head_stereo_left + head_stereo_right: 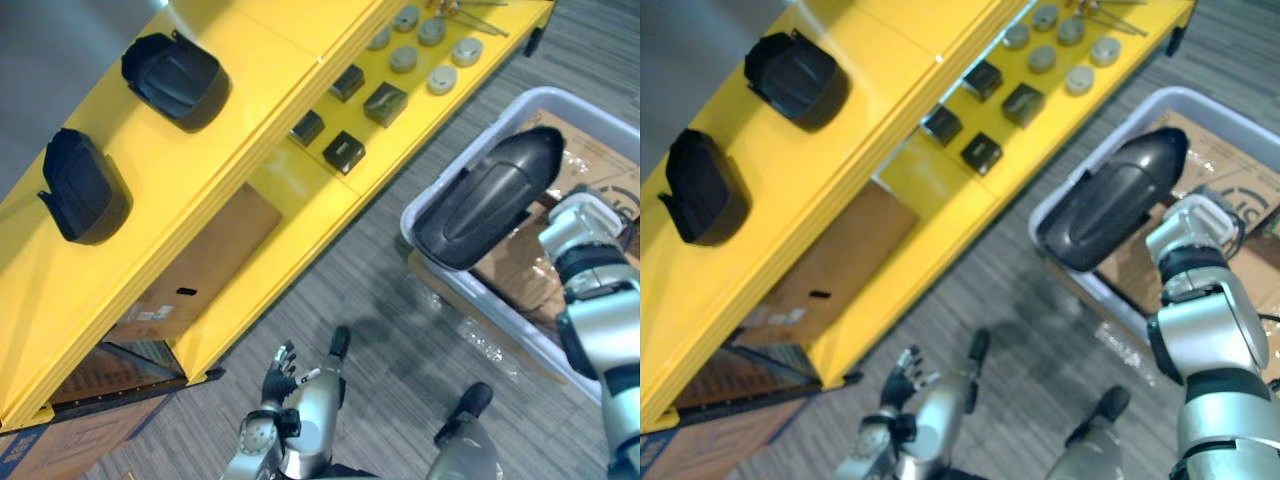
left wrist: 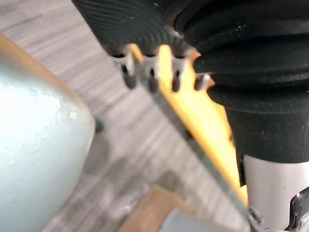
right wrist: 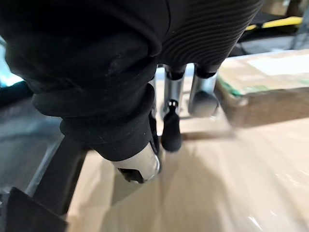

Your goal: Walk over and take plastic housings, then place them on the shelf

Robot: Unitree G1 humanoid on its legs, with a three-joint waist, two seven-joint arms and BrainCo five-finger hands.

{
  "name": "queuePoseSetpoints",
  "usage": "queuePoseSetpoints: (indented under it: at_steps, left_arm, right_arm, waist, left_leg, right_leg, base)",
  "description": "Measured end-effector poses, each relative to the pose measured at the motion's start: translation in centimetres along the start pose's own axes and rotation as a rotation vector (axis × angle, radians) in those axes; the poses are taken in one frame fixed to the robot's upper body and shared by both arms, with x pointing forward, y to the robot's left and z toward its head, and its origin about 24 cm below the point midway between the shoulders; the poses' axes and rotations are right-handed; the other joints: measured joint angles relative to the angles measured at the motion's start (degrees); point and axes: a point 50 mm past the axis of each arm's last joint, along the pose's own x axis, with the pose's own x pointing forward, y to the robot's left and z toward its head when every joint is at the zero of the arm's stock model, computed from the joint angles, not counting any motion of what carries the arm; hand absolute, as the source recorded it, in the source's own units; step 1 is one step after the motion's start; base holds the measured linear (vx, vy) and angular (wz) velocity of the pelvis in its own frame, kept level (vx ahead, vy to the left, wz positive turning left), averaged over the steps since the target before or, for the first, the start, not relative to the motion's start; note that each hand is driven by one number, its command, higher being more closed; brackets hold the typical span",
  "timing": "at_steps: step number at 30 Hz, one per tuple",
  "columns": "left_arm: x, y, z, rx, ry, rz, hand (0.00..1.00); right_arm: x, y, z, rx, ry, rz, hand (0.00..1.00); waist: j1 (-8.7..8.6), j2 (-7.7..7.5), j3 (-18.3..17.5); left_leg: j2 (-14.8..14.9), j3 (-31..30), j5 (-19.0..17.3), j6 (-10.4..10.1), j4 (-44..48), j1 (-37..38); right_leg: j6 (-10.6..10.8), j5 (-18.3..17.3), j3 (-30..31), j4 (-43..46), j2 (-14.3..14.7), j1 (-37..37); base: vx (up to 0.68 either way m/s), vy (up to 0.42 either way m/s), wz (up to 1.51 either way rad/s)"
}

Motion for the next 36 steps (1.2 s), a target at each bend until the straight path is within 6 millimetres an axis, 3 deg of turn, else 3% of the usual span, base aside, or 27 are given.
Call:
queuePoseSetpoints:
  at_steps: [2,3,10,14,16,19,21,23,25,27,28,34,36]
  left_arm:
    - [0.0,-0.1,0.1,-0.004,-0.007,-0.003,0.00]
    - [-0.1,-0.1,0.2,-0.007,-0.013,-0.005,0.00]
    - [0.0,-0.4,0.5,-0.010,-0.025,-0.013,0.00]
    - [-0.1,-0.5,0.6,-0.010,-0.029,-0.019,0.00]
    - [-0.2,-0.7,0.7,-0.014,-0.036,-0.022,0.00]
    - [-0.4,-1.0,0.5,-0.018,-0.033,-0.037,0.00]
    - [-0.4,-1.0,0.7,-0.040,-0.030,-0.033,0.00]
    - [-0.3,-1.0,1.0,-0.051,-0.036,-0.033,0.00]
    - [-0.2,-1.0,1.1,-0.054,-0.036,-0.031,0.00]
    - [-0.2,-0.9,1.1,-0.055,-0.034,-0.026,0.00]
    - [-0.1,-0.6,1.2,-0.058,-0.038,-0.014,0.00]
    - [-0.1,-0.2,0.8,-0.049,-0.018,0.002,0.00]
    - [0.0,0.0,0.7,-0.047,-0.014,0.009,0.00]
  right_arm:
    - [0.3,-0.6,-0.8,0.016,0.039,-0.008,1.00]
    - [0.4,-1.0,-1.4,0.024,0.060,-0.018,0.00]
    - [0.9,-2.8,-3.0,0.141,0.126,-0.074,0.00]
    - [0.9,-4.1,-2.9,0.231,0.105,-0.170,0.00]
    - [0.6,-5.5,-1.6,0.330,0.022,-0.237,0.00]
    - [-1.1,-8.3,2.7,0.450,-0.279,-0.372,0.00]
    - [-4.2,-10.6,6.8,0.511,-0.607,-0.449,0.00]
    - [-6.4,-11.4,8.9,0.567,-0.793,-0.442,0.00]
    - [-8.2,-11.1,10.6,0.577,-0.924,-0.396,0.00]
    - [-9.1,-9.7,11.7,0.580,-1.012,-0.299,0.00]
    - [-9.4,-8.0,12.3,0.575,-1.036,-0.204,0.00]
    - [-9.7,-1.7,13.3,0.549,-1.030,0.084,0.00]
    - [-9.9,-0.5,13.5,0.547,-1.011,0.121,0.00]
  waist:
    - [0.00,0.00,0.0]
    - [-0.02,0.01,0.0]
    - [-0.59,0.08,0.0]
    - [-0.69,0.57,0.3]
    - [-0.72,0.91,0.4]
    - [-1.42,0.89,0.4]
    - [-2.03,0.79,0.5]
    - [-1.93,0.64,0.6]
    - [-1.81,0.33,0.8]
    - [-1.81,0.28,0.9]
    - [-1.87,0.17,0.9]
    - [-1.76,-0.48,1.4]
    - [-1.63,-0.79,1.6]
  left_leg:
    - [0.0,0.0,0.0,0.0,0.0,0.0]
    - [0.0,0.0,0.0,0.0,0.0,0.0]
    - [0.3,0.5,0.0,0.0,0.0,0.3]
    - [0.4,1.0,0.0,0.0,-0.2,0.9]
    - [0.6,1.6,0.0,0.0,-0.4,1.2]
    - [0.8,2.4,0.0,0.0,-0.9,2.0]
    - [1.0,2.5,-0.2,-0.2,-0.9,2.1]
    - [1.4,2.6,-0.3,-0.4,-0.8,2.2]
    - [1.8,2.7,-0.3,-0.4,-0.8,2.2]
    - [1.8,2.7,-0.3,-0.4,-0.8,2.2]
    - [1.8,2.8,-0.3,-0.4,-0.8,2.2]
    - [2.0,2.7,-0.5,-0.6,-0.8,2.2]
    - [2.1,2.7,-0.5,-0.7,-0.7,2.2]
  right_leg:
    - [0.0,0.0,0.0,0.0,0.0,0.0]
    - [0.0,0.0,0.0,0.0,0.0,0.0]
    - [0.0,0.0,0.1,-0.3,0.2,-0.1]
    - [0.0,0.0,0.5,-0.3,0.3,0.0]
    - [0.0,0.1,0.8,-0.4,0.3,-0.1]
    - [0.0,0.3,1.4,-0.6,0.4,0.0]
    - [-0.1,0.4,1.5,-1.0,0.7,0.1]
    - [-0.2,0.4,1.5,-1.2,1.1,0.1]
    - [-0.2,0.4,1.5,-1.1,1.5,0.0]
    - [-0.2,0.4,1.5,-1.1,1.5,0.0]
    - [-0.3,0.3,1.5,-1.0,1.5,0.0]
    - [-0.4,0.3,1.5,-1.0,1.7,-0.1]
    - [-0.5,0.2,1.5,-1.0,1.8,-0.1]
  base:
    - [0.00,0.000,0.00]
    - [0.00,0.000,0.00]
    - [-0.03,-0.015,-0.03]
    - [-0.02,-0.015,-0.07]
    - [-0.01,-0.014,-0.15]
    - [0.01,-0.022,-0.13]
    - [-0.01,-0.026,-0.05]
    - [0.00,-0.035,-0.05]
    - [0.00,-0.036,-0.04]
    - [0.00,0.000,0.00]
    - [0.00,0.000,0.00]
    - [0.00,0.000,0.00]
    - [0.00,0.000,0.00]
